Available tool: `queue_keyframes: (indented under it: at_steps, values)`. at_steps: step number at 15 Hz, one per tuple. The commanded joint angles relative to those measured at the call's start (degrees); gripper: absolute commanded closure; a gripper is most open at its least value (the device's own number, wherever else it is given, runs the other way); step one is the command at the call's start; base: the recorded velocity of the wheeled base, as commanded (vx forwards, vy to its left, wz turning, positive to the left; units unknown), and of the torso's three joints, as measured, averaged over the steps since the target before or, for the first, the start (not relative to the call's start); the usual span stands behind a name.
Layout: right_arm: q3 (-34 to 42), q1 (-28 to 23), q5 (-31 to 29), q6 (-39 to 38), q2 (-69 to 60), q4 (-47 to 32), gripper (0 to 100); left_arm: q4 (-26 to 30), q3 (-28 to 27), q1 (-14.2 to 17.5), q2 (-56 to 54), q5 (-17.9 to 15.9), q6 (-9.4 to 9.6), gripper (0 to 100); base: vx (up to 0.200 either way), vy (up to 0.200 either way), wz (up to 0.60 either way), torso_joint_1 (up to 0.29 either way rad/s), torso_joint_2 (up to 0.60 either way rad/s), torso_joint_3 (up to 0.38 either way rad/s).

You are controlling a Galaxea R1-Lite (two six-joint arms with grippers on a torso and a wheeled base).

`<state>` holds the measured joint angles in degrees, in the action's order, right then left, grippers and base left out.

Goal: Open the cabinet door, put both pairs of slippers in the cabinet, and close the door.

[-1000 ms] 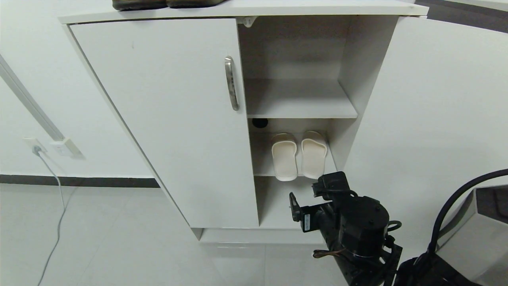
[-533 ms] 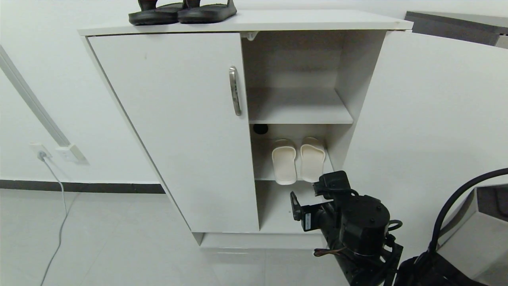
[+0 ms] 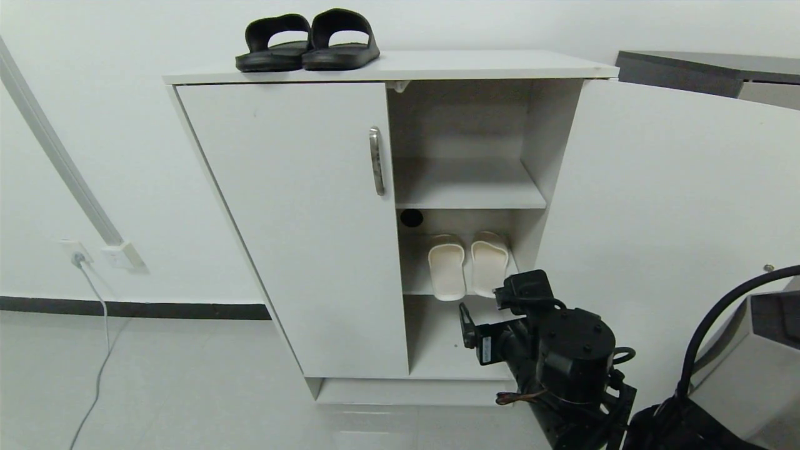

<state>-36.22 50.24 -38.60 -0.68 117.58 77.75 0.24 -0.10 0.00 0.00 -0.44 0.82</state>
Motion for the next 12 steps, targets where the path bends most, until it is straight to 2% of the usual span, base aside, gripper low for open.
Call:
queue_keyframes:
  at_steps: [1, 2, 12]
  values:
    - [0.10, -0.05, 0.01, -0.02, 0.11, 0.03, 0, 0.02, 0.01, 0.00, 0.09, 0.00, -0.03, 100, 0.000, 0.000, 0.00, 0.000, 0.00, 0.000]
    - [0.45, 0.04, 0.01, -0.02, 0.11, 0.12, 0, 0.02, 0.01, 0.00, 0.09, 0.00, -0.03, 100, 0.000, 0.000, 0.00, 0.000, 0.00, 0.000]
    - [2.38, 0.04, 0.10, 0.07, 0.11, 1.35, 0, 0.02, 0.01, 0.00, 0.09, 0.00, -0.11, 100, 0.000, 0.200, 0.00, 0.004, 0.00, 0.005]
